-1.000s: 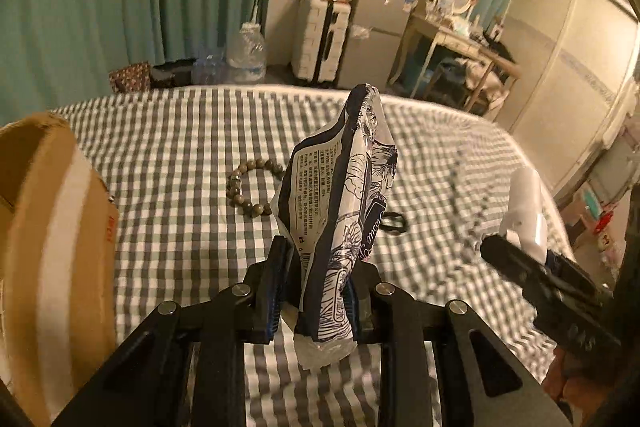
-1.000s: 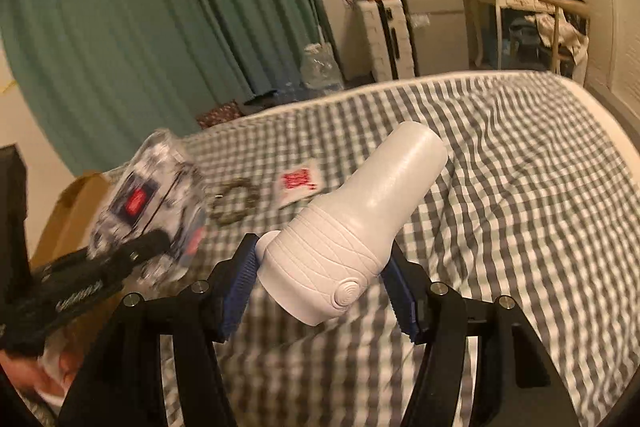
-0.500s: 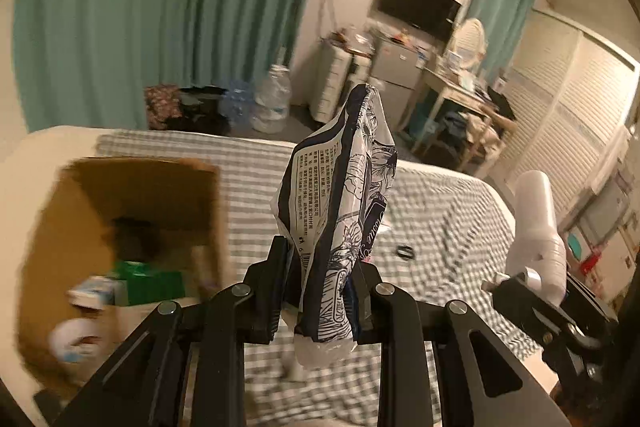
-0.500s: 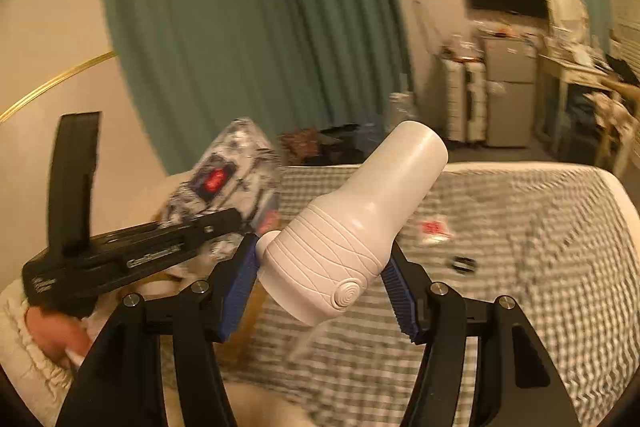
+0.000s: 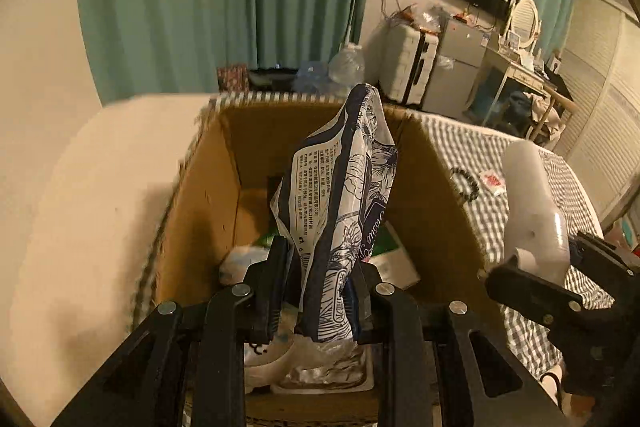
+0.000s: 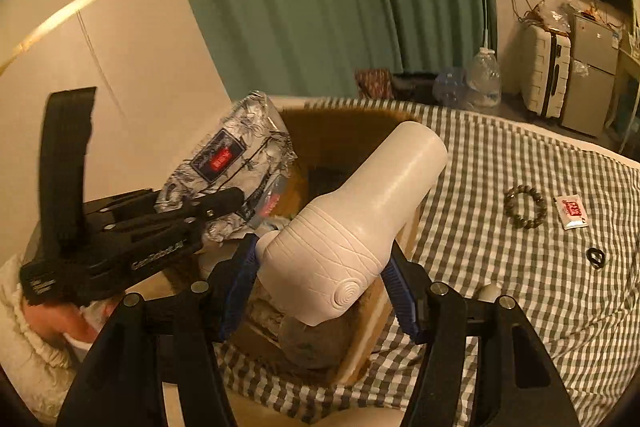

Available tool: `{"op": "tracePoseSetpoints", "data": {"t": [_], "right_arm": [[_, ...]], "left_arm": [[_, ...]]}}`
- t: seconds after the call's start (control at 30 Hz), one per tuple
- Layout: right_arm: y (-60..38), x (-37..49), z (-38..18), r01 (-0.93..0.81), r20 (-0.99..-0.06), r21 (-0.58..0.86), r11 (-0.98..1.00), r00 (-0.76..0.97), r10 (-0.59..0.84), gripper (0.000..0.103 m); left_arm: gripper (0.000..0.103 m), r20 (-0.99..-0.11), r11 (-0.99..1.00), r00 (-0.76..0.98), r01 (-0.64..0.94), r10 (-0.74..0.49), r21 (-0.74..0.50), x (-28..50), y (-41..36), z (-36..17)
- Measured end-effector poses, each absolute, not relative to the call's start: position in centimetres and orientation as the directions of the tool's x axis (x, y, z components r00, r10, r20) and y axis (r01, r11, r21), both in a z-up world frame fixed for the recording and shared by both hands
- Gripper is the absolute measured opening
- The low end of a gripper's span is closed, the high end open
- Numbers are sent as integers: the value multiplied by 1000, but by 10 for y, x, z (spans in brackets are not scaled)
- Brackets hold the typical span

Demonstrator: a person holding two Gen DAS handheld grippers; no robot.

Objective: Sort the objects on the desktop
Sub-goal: 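Carry the snack bag and white bottle to the cardboard box and release both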

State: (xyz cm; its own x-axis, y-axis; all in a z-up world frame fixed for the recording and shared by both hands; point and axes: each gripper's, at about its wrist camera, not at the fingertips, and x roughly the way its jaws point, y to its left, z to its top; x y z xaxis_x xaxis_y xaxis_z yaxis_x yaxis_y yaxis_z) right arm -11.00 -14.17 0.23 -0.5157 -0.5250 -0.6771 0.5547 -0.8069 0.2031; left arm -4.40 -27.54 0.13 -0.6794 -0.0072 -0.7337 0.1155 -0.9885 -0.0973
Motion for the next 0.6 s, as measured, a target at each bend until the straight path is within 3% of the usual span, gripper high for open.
{"op": "tracePoseSetpoints", "data": {"t": [0.17, 0.2, 0.23, 0.27, 0.33, 0.6], "right_arm": [[-156, -111, -5, 580, -680, 171, -797, -516, -521, 61], [-154, -108, -3, 583, -676, 168, -795, -519, -524, 63], [-154, -109, -1, 581, -671, 164, -797, -527, -522, 74], [-152, -110, 1, 574, -667, 154, -804, -540, -513, 83], [-145, -111, 7, 569, -646, 139, -810, -568, -510, 83], [-105, -98, 38, 493, -577, 100, -864, -679, -454, 83]], "left_arm": [[31, -752, -989, -659, 125, -20, -83, -47, -279, -16], [43, -753, -988, -658, 132, -30, -75, -46, -280, -17], [61, -753, -989, -656, 134, -37, -68, -47, -277, -17], [69, -753, -989, -656, 139, -53, -51, -46, -275, -17], [82, -735, -986, -669, 164, -110, -1, -43, -272, -13], [88, -652, -983, -736, 164, -181, 87, -22, -239, 28]]}}
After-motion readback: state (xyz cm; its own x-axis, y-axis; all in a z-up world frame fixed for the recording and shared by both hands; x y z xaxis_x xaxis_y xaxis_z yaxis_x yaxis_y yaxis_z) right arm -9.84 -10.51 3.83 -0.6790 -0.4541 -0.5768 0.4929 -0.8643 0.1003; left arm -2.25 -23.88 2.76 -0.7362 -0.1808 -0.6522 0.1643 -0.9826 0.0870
